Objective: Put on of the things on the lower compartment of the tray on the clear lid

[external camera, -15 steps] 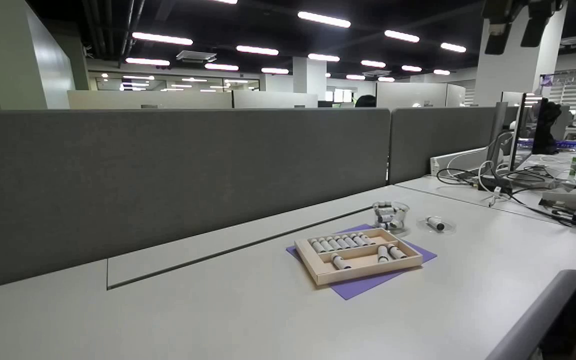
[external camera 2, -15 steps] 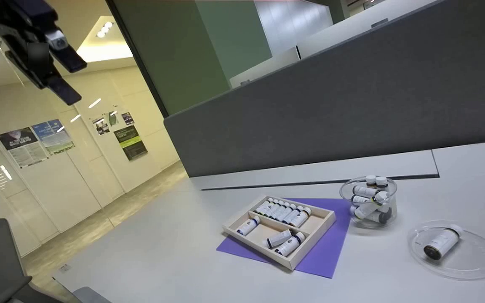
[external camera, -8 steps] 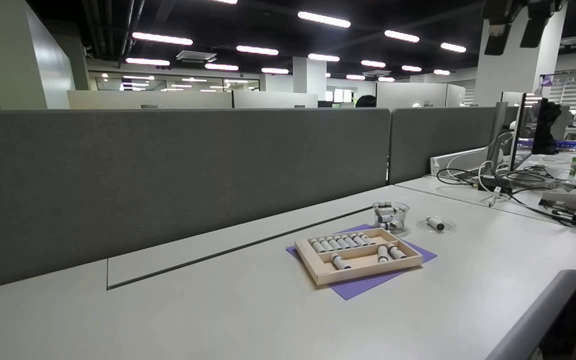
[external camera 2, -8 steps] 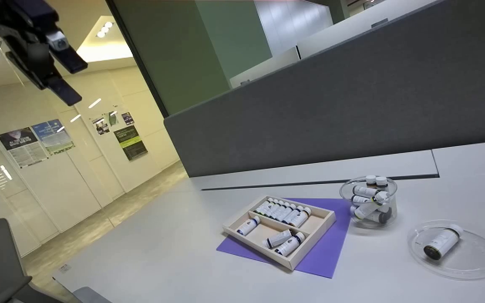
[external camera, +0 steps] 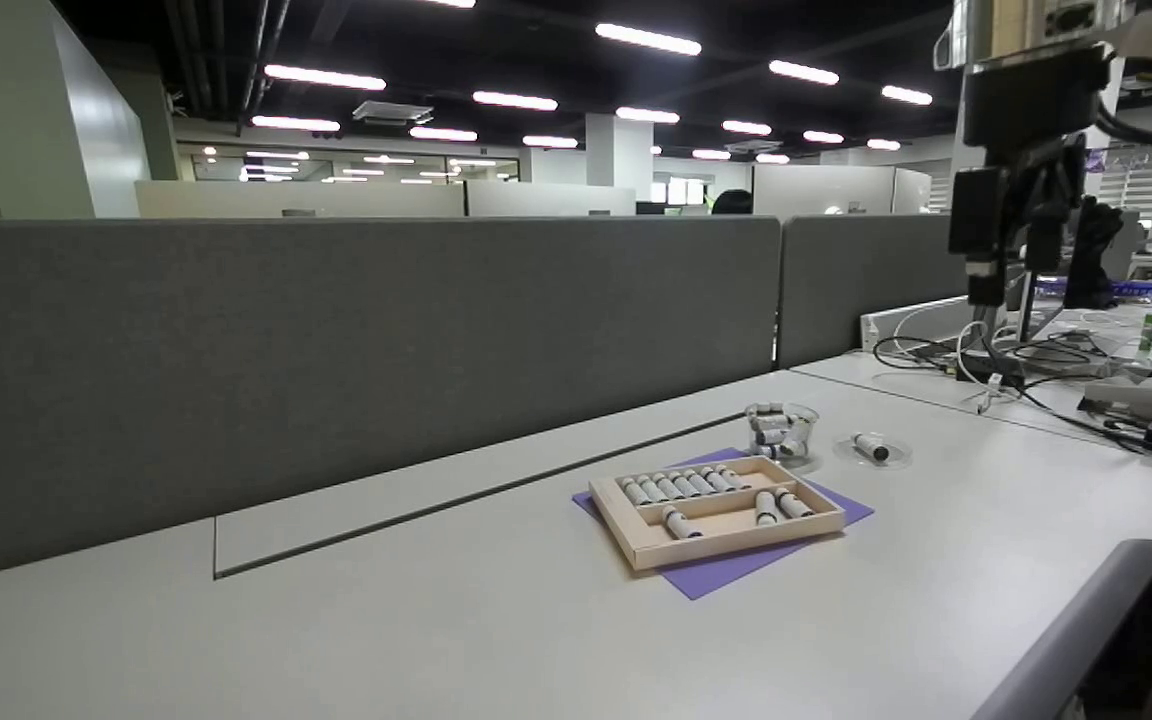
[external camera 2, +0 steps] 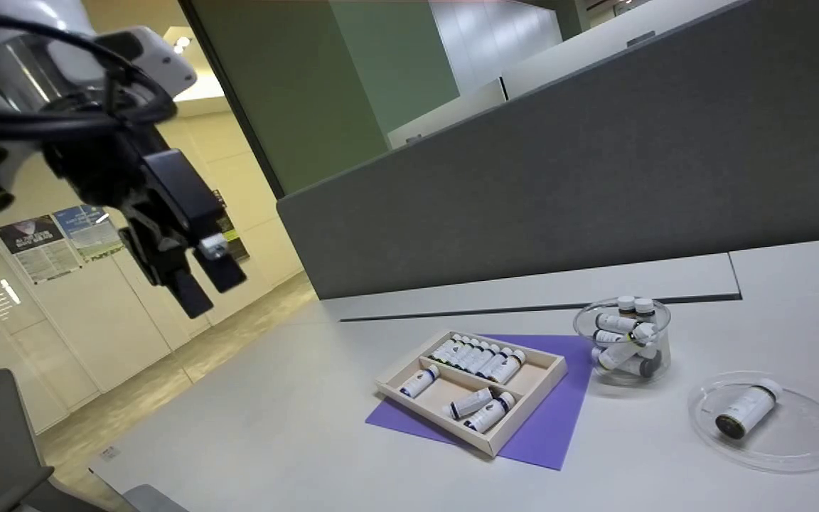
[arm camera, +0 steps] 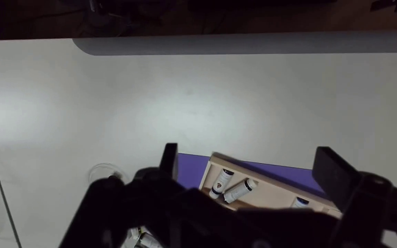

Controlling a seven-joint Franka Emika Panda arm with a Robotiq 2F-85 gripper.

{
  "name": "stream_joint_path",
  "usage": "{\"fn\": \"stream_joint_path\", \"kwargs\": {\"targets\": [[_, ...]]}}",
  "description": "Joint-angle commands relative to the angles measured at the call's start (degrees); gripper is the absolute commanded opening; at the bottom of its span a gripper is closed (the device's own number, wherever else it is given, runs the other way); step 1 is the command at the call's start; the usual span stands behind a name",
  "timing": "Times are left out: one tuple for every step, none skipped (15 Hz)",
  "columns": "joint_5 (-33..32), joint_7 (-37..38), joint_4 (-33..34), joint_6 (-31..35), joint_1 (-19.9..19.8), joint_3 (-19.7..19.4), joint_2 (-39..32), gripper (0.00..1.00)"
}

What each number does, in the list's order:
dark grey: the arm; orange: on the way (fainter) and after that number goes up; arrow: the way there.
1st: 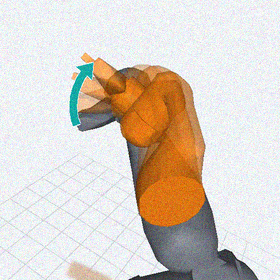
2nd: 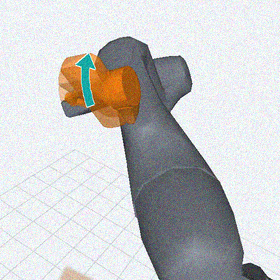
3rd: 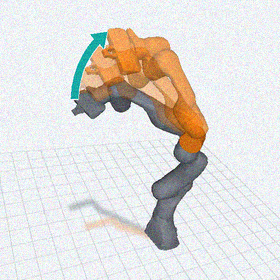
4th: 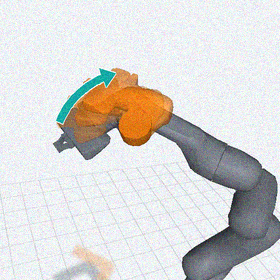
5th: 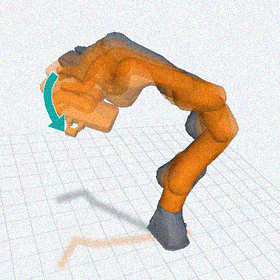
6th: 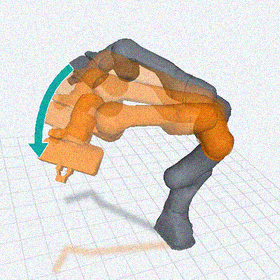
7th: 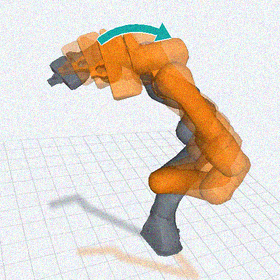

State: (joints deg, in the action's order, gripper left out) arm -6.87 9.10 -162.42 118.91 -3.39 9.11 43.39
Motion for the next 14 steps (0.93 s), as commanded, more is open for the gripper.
{"fn": "stream_joint_path", "kwargs": {"targets": [[-1.03,3.07,0.10,12.25,-0.92,-0.41,-15.26,1.00],[-1.07,3.48,0.13,15.76,-1.18,-0.53,-19.36,1.00],[-1.71,4.38,0.53,19.28,-1.73,-0.36,-23.56,1.00],[-2.57,6.02,1.89,21.46,-2.61,0.00,-27.87,1.00],[-3.57,7.57,3.36,23.42,-3.34,-0.02,-32.09,1.00],[-5.50,10.04,5.15,25.08,-4.07,0.12,-36.17,1.00],[-7.45,12.24,7.11,26.76,-4.31,-0.21,-40.34,1.00],[-10.58,15.28,9.30,28.55,-4.50,-0.60,-44.14,1.00],[-13.70,18.35,11.83,29.87,-4.14,-1.54,-48.01,1.00],[-17.41,21.99,14.83,30.92,-3.05,-3.09,-51.99,1.00],[-20.67,25.37,18.12,31.24,-1.28,-5.06,-55.73,1.00],[-22.89,28.30,21.77,30.40,0.97,-7.31,-59.30,1.00],[-17.76,21.03,14.02,31.74,1.30,-7.61,-51.50,1.00],[-19.07,22.84,16.87,31.86,2.63,-9.14,-54.82,1.00]]}}
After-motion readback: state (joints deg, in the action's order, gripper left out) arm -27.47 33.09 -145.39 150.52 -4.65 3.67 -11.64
